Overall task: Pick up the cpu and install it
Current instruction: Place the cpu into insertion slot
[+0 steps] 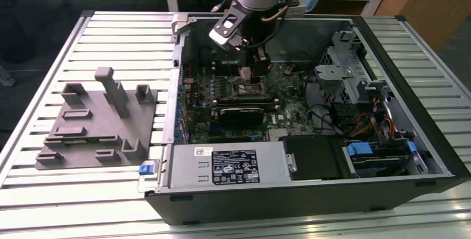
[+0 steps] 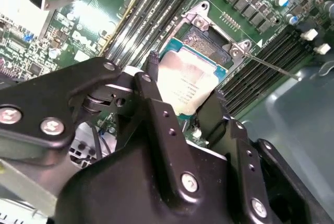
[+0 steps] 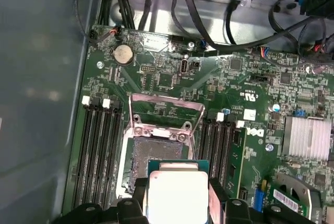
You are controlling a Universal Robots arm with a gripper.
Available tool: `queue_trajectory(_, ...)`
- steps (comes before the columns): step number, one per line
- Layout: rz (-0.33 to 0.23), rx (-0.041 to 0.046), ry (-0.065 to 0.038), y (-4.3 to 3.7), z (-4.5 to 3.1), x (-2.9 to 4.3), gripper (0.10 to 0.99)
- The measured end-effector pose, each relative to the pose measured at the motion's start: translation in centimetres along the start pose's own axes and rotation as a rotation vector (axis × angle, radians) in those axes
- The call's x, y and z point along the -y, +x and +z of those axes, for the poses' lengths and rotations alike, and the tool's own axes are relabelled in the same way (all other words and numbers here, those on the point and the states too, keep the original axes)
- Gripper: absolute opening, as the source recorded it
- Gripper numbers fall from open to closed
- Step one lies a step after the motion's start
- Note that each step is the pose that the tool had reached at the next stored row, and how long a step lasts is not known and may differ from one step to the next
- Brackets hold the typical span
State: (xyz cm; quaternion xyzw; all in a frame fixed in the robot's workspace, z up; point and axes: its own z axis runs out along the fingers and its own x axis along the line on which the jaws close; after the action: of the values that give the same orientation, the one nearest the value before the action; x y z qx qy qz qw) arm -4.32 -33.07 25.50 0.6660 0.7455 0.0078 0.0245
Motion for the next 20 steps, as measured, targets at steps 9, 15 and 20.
queue_trajectory(9,0.045,0.0023,0.001,0.38,0.49,-0.09,0.541)
queue_trajectory(15,0.103,0.0048,0.003,0.43,1.17,-0.14,0.541)
queue_trajectory(20,0.104,0.004,0.003,0.52,1.89,-0.12,0.541)
